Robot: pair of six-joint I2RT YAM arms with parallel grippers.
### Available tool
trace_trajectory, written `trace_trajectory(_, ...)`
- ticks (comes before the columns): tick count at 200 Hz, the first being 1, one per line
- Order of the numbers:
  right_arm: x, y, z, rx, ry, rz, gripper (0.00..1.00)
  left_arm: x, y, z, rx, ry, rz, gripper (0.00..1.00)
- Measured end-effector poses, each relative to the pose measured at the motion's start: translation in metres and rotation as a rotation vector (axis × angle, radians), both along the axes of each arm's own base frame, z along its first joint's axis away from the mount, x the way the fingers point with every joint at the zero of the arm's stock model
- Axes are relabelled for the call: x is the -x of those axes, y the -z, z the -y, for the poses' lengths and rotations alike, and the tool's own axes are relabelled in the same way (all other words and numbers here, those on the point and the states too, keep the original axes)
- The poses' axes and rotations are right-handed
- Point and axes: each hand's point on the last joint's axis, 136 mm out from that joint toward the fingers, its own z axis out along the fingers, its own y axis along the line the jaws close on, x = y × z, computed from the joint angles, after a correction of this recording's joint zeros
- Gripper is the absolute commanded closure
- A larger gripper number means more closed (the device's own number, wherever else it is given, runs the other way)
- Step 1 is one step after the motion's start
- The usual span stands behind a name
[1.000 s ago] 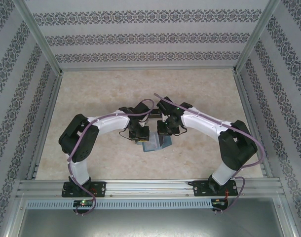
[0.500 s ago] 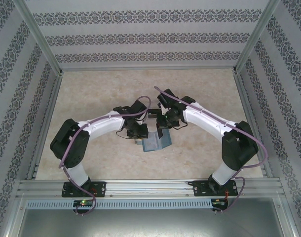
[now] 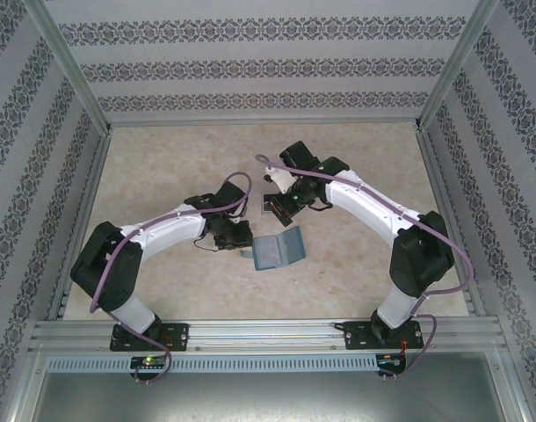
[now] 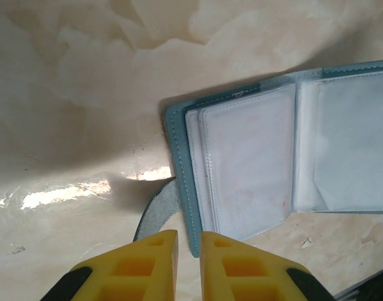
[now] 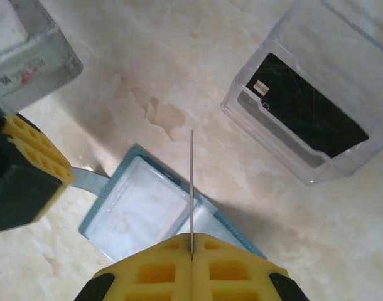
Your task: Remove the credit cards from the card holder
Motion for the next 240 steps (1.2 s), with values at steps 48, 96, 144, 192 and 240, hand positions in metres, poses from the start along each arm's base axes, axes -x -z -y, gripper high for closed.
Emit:
trace_trajectory(48, -0.005, 0.005, 0.001, 0.129, -0.375, 0.125, 1.0, 0.0, 0.004, -0.009, 0.002, -0.029, -0.001, 0.84)
trace_trajectory(96, -0.025, 0.013, 0.003, 0.247, -0.62, 0.176, 1.0, 0.003, 0.007, -0.019, -0.001, -0.055, -0.01, 0.83)
trace_trajectory(144, -0.054, 0.017, 0.002, 0.293, -0.711, 0.165, 1.0, 0.002, 0.004, -0.026, 0.006, -0.085, -0.007, 0.83)
trace_trajectory(192, -0.072, 0.021, -0.001, 0.307, -0.748, 0.141, 1.0, 0.0, 0.003, -0.029, 0.009, -0.101, -0.006, 0.84)
trace_trajectory(240, -0.085, 0.031, -0.004, 0.318, -0.764, 0.106, 1.0, -0.001, 0.003, -0.03, 0.009, -0.108, -0.006, 0.84)
